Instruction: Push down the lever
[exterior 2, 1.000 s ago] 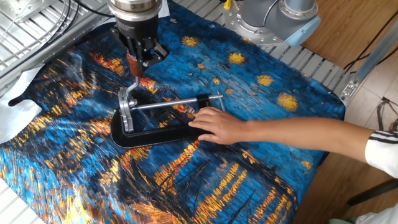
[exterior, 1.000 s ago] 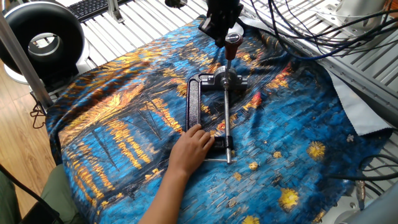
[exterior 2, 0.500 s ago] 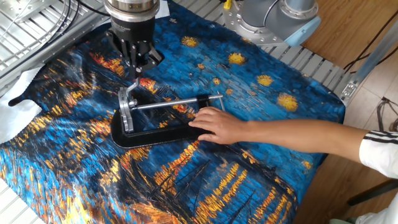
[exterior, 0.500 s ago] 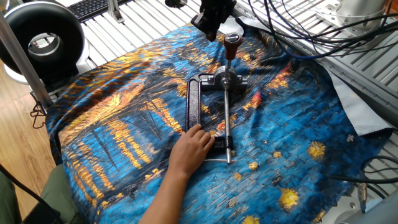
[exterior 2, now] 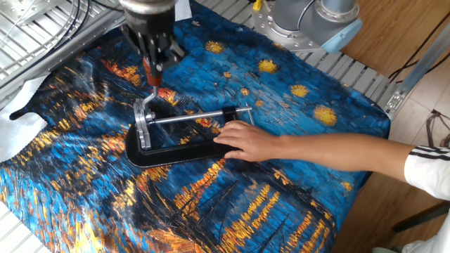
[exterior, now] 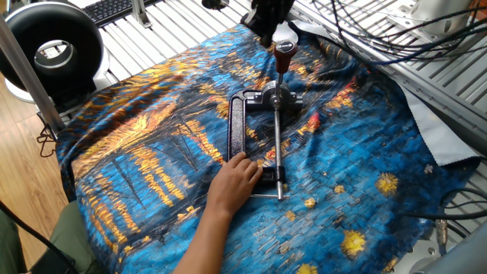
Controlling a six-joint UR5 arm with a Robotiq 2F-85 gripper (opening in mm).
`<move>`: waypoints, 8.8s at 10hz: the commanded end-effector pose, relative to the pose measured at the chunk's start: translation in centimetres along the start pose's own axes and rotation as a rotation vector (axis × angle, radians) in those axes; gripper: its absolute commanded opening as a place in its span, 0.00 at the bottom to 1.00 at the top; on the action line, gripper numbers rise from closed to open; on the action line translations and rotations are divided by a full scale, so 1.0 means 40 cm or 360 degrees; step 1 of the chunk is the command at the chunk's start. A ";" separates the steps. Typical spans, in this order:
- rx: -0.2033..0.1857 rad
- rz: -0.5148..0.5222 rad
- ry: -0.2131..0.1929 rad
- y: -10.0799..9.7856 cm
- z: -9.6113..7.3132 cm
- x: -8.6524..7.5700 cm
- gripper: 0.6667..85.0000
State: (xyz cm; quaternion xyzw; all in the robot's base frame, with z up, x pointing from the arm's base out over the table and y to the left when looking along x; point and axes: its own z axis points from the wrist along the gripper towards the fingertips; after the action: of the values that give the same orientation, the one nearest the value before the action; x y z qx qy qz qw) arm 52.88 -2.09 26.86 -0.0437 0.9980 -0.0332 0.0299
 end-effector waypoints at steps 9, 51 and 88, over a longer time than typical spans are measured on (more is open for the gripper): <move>0.0134 0.0235 -0.0100 -0.079 -0.028 -0.024 0.00; -0.0057 0.0360 -0.0005 -0.099 0.012 0.000 0.00; -0.0180 0.0524 -0.0014 -0.002 0.070 -0.091 0.00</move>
State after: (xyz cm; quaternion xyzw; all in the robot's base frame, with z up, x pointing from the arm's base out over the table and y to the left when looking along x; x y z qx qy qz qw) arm 57.95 -2.69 23.30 0.0877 0.9944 0.0105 0.0575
